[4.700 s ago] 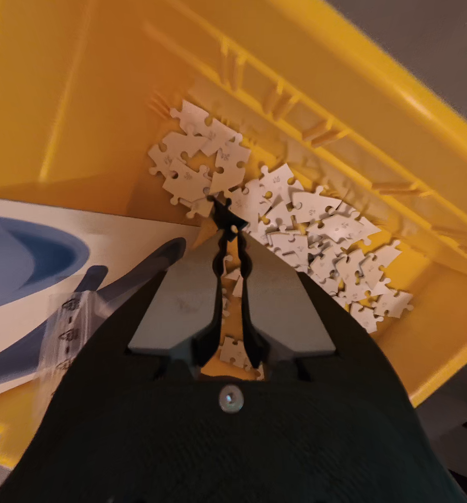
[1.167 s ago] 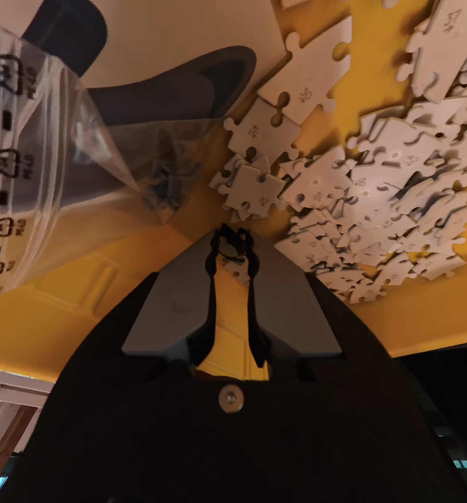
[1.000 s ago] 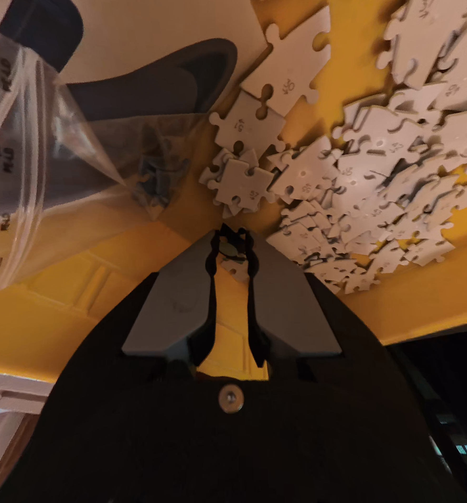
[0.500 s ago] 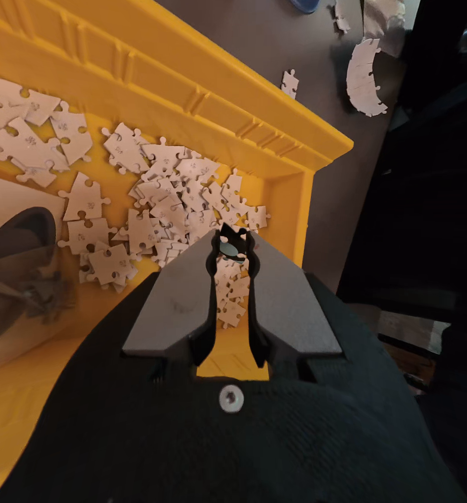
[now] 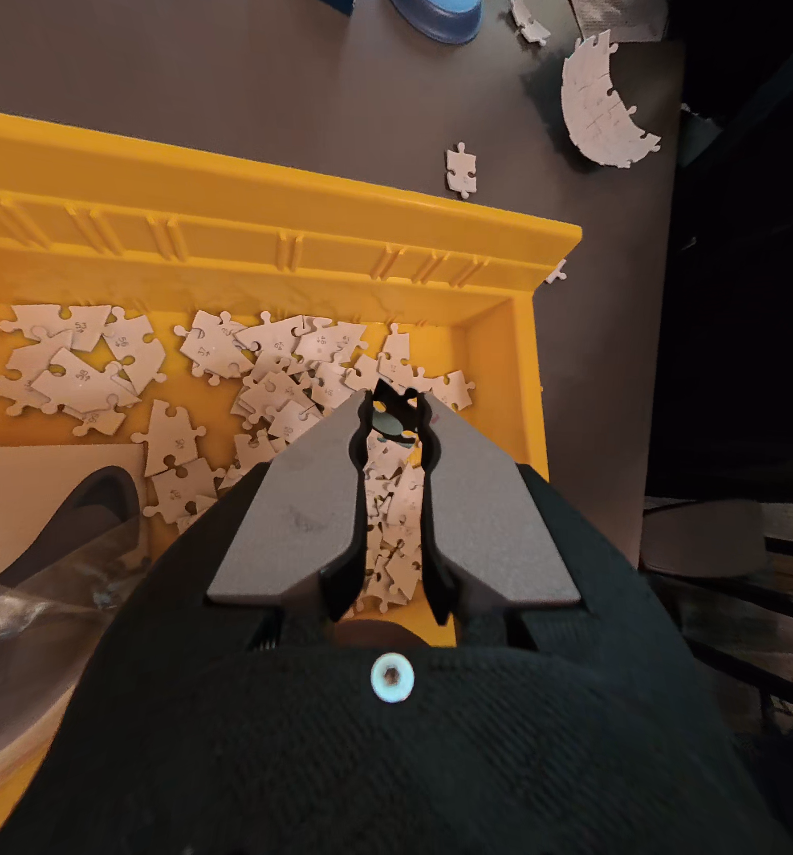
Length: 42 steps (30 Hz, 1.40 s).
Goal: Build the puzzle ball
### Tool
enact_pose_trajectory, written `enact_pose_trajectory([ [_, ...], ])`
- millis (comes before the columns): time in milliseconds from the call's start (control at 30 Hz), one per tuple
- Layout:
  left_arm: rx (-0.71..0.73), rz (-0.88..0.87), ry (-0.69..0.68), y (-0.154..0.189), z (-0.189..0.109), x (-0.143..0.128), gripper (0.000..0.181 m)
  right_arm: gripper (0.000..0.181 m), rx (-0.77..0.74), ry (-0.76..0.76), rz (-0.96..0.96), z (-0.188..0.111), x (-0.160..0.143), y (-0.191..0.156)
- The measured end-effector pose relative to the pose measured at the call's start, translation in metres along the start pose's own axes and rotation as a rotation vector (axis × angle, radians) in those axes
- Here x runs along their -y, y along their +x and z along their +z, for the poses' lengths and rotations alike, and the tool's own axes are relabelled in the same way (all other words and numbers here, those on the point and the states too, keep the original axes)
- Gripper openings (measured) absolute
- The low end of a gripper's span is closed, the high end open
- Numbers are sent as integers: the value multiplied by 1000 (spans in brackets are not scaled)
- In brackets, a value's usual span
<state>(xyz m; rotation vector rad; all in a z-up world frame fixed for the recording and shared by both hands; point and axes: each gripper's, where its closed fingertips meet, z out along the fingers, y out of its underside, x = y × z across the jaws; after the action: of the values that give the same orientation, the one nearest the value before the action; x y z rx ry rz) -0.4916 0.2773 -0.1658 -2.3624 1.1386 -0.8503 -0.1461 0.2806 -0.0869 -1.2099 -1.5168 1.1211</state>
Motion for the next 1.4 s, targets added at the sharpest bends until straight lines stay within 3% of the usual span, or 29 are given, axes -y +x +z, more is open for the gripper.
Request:
enact_pose_trajectory([
  [100,17,35,-1,1,-1,9,17,9,1,2,1,0,0,0],
  [267,27,111,89,9,1,49,17,9,1,3,1,0,0,0],
  [467,278,-107,-146,-57,37,-1,17,9,1,19,-8,-3,5,-2],
  [600,305,-238,-122,-71,51,-13,17,9,6,23,-8,-3,5,-3],
  [867,417,-366,-127,-89,17,-12,17,9,4,19,-7,-2,4,-3],
  [1133,520,-445,-303,-104,3,-31,25,9,2,6,-3,0,1,-2],
  [1267,668,-382,-407,-120,-10,-41,18,9,0,9,-1,0,1,-1],
  [1400,649,-323,-399,-111,-1,-33,19,9,-3,5,-4,-1,1,-1],
])
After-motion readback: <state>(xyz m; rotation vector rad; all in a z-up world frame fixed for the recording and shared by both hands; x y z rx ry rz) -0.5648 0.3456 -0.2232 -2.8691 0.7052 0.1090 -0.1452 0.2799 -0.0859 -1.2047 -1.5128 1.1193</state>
